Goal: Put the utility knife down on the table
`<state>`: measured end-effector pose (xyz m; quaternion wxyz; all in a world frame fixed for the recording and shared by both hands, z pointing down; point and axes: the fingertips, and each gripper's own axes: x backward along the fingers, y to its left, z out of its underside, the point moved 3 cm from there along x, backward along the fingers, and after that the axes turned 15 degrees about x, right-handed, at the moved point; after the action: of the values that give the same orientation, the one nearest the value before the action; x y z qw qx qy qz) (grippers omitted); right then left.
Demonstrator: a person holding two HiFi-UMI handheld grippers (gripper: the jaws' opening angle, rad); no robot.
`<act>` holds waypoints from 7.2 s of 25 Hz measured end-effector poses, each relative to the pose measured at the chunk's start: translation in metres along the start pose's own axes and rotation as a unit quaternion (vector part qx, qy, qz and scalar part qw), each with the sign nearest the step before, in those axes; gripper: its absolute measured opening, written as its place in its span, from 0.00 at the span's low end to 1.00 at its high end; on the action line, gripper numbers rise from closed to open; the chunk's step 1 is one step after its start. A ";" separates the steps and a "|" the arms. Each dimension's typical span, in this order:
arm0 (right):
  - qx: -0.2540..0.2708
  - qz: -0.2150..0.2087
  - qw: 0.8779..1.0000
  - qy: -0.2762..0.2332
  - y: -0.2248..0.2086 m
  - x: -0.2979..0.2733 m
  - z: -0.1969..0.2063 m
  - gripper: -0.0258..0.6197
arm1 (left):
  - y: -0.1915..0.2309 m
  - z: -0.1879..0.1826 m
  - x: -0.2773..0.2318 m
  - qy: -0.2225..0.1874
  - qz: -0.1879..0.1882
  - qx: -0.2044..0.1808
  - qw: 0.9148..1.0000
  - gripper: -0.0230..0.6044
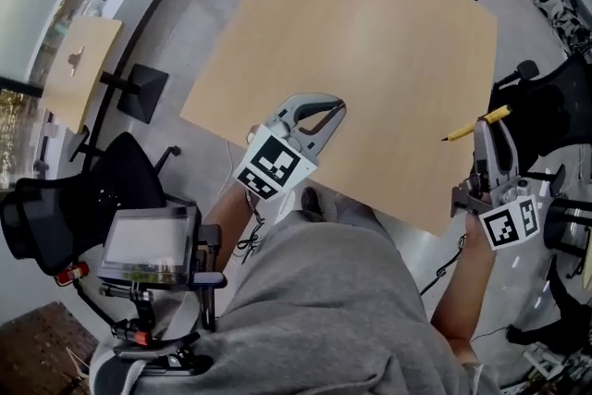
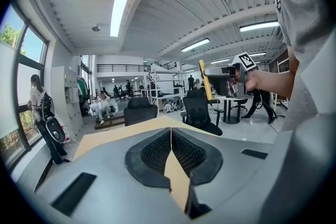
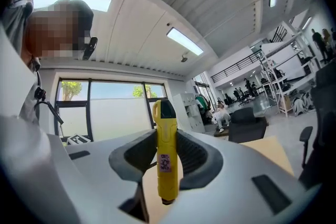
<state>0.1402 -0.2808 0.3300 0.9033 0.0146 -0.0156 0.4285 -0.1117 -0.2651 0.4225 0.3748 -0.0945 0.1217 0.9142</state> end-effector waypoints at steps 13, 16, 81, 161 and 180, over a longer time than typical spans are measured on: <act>-0.003 -0.078 0.997 0.017 -0.040 -0.145 0.014 0.22 | 0.054 -0.006 -0.016 0.011 -0.044 0.045 0.998 0.05; 0.007 -0.083 0.996 0.027 -0.056 -0.170 0.020 0.22 | 0.060 -0.001 -0.028 0.018 -0.049 0.053 0.997 0.05; 0.085 -0.121 0.962 0.229 -0.226 -0.487 0.274 0.22 | 0.093 0.077 -0.051 0.100 -0.134 0.175 0.970 0.05; 0.510 -0.342 0.724 0.313 -0.121 -0.491 0.417 0.22 | 0.096 0.119 -0.068 0.128 -0.121 0.210 0.962 0.05; 0.198 -0.228 0.925 0.231 -0.091 -0.414 0.262 0.22 | 0.054 0.078 -0.027 0.073 -0.098 0.147 0.982 0.05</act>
<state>-0.0557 -0.6692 0.5733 0.9337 0.0967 0.2828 0.1971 -0.1377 -0.2974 0.5121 0.4627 -0.1166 0.2719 0.8357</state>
